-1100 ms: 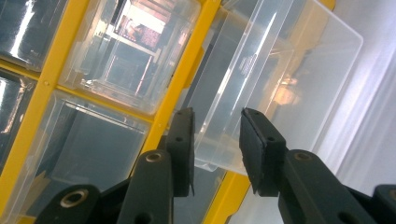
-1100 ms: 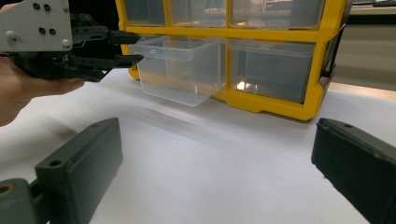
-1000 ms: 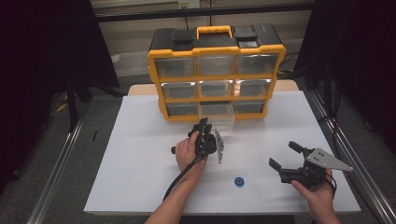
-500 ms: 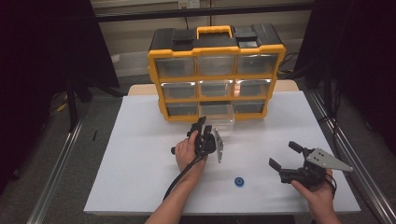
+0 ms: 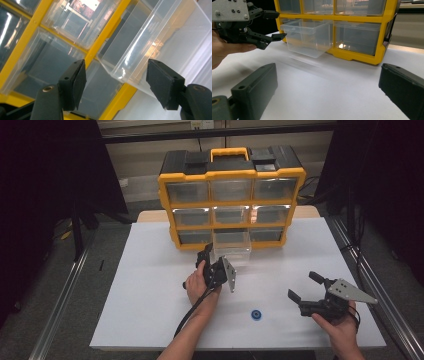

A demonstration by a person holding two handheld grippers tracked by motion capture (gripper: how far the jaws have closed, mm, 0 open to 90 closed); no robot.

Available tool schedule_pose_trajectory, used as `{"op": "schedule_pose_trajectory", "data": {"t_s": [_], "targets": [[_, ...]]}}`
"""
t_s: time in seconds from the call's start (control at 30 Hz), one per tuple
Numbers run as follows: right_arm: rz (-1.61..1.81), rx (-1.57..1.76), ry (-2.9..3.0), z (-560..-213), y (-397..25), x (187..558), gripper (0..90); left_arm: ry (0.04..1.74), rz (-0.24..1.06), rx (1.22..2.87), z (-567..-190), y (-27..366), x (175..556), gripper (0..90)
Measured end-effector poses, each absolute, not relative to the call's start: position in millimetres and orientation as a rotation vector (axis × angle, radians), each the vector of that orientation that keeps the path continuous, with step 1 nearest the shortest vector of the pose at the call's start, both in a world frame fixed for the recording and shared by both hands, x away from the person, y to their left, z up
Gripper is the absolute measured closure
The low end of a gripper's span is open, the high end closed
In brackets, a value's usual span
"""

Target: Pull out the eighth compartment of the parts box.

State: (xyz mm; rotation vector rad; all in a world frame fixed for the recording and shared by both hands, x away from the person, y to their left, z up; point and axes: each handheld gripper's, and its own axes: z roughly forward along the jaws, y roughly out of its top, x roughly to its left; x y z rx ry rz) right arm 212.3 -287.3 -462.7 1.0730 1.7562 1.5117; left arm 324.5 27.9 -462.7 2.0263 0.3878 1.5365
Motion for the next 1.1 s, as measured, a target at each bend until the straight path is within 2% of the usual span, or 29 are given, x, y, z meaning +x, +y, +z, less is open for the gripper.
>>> {"op": "schedule_pose_trajectory", "data": {"t_s": [0.2,0.47,0.7,1.1], "targets": [[1.512,1.075,1.756,-463,-287,212,1.7,0.493,1.484,1.997,-465,31,322,28.1],[1.513,1.074,1.758,-463,-287,212,1.6,0.593,1.447,1.950,-466,38,322,19.5],[1.514,1.075,1.757,-463,-287,212,1.7,0.699,1.329,1.893,-467,43,319,16.2],[1.514,1.070,1.757,-463,-286,213,1.6,0.825,1.222,1.825,-466,57,315,11.7]]}}
